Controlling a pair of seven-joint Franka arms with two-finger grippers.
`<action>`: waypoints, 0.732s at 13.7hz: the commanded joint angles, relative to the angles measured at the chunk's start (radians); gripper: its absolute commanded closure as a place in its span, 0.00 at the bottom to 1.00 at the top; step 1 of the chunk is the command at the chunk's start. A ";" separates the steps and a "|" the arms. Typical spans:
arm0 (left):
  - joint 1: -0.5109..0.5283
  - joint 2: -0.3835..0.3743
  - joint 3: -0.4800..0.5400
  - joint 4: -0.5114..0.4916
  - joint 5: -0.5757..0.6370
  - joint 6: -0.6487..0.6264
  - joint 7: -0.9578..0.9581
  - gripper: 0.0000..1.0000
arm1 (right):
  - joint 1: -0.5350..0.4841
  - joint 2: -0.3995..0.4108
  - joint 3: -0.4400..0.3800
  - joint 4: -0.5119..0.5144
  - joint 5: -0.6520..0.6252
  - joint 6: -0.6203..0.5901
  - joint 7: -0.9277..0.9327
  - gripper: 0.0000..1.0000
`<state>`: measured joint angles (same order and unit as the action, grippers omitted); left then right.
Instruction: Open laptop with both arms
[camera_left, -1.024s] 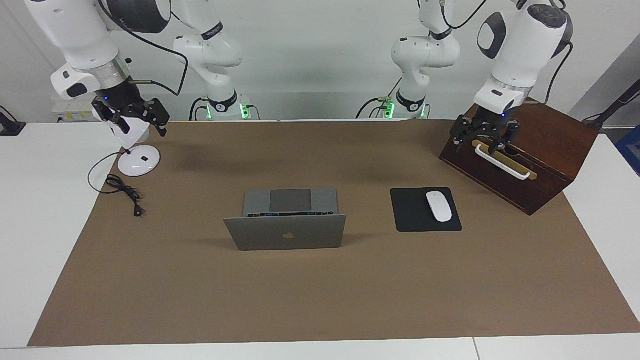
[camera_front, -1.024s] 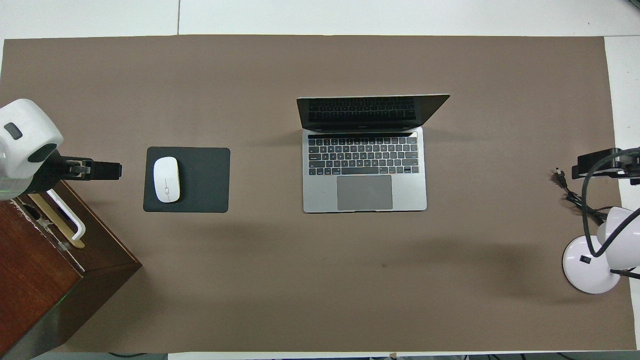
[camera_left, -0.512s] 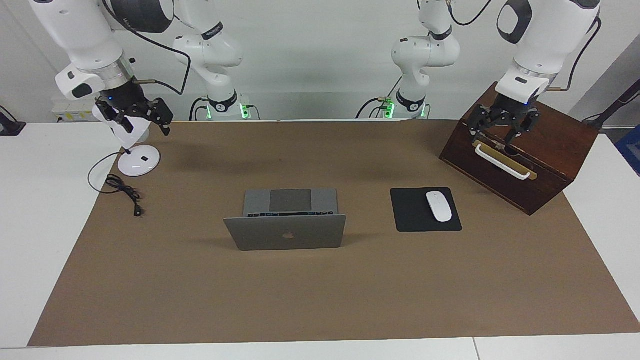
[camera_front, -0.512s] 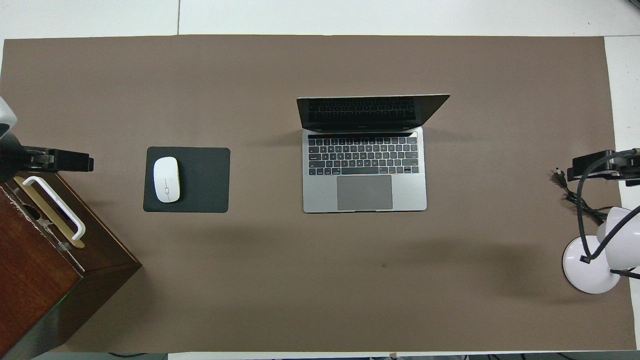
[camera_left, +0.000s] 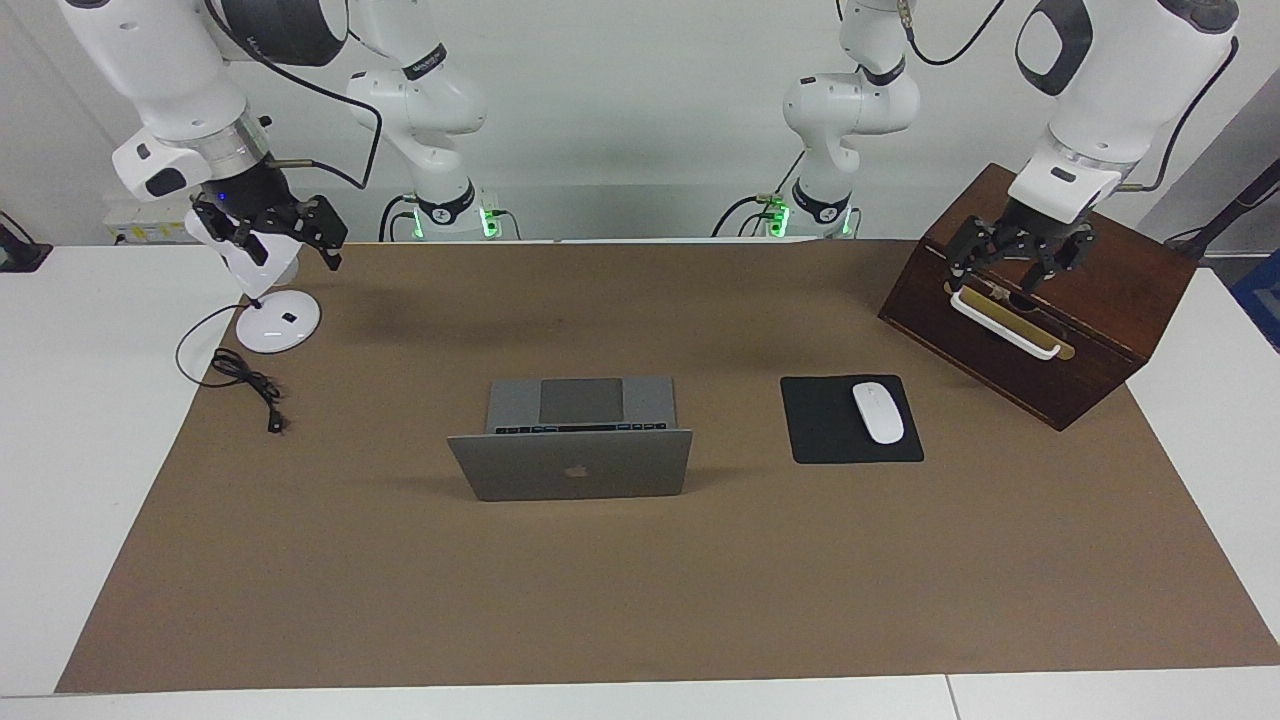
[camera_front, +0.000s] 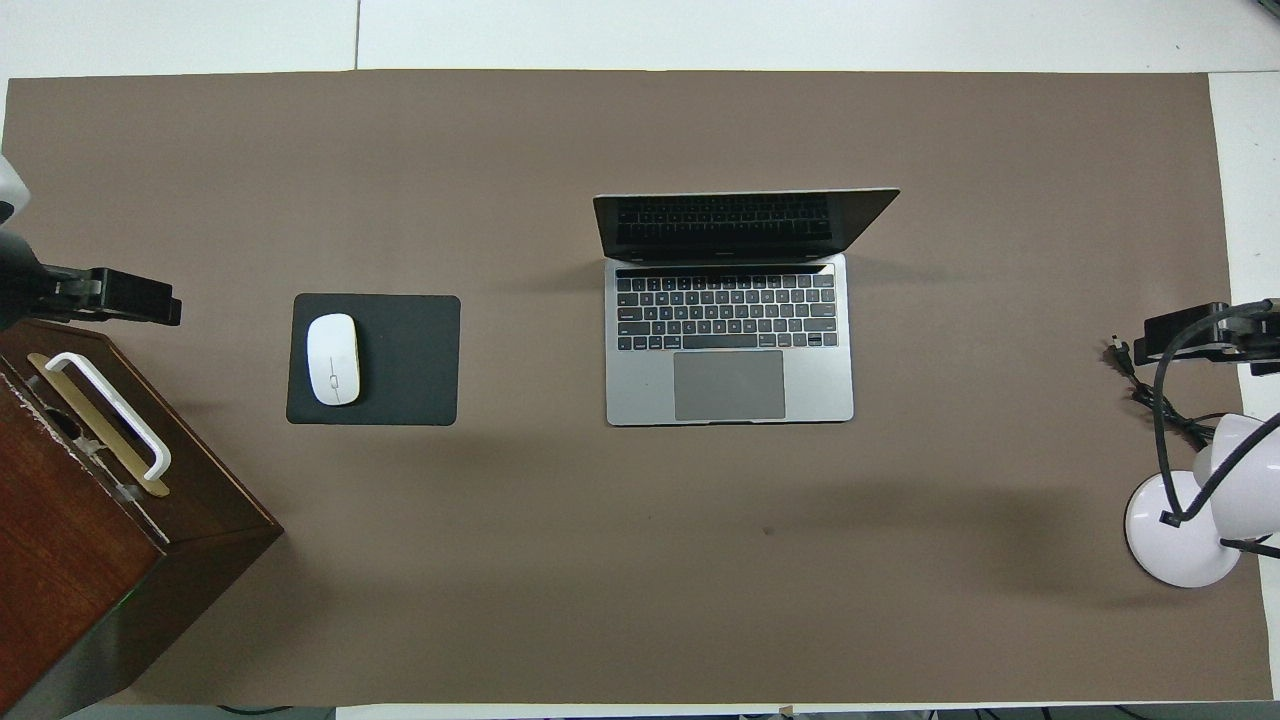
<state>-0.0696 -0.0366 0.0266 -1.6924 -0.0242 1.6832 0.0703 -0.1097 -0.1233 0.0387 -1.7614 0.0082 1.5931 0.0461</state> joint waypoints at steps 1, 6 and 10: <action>0.013 0.001 -0.010 0.002 0.012 -0.033 0.002 0.00 | -0.004 -0.013 0.001 -0.007 0.006 -0.015 -0.017 0.00; 0.014 -0.002 -0.010 -0.004 0.012 -0.040 0.002 0.00 | -0.002 -0.013 0.001 -0.004 0.006 -0.015 -0.015 0.00; 0.013 -0.002 -0.010 -0.004 0.012 -0.040 0.002 0.00 | -0.002 -0.013 0.003 -0.004 0.006 -0.016 -0.015 0.00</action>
<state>-0.0692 -0.0323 0.0266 -1.6949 -0.0242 1.6572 0.0703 -0.1097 -0.1240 0.0388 -1.7614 0.0082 1.5931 0.0461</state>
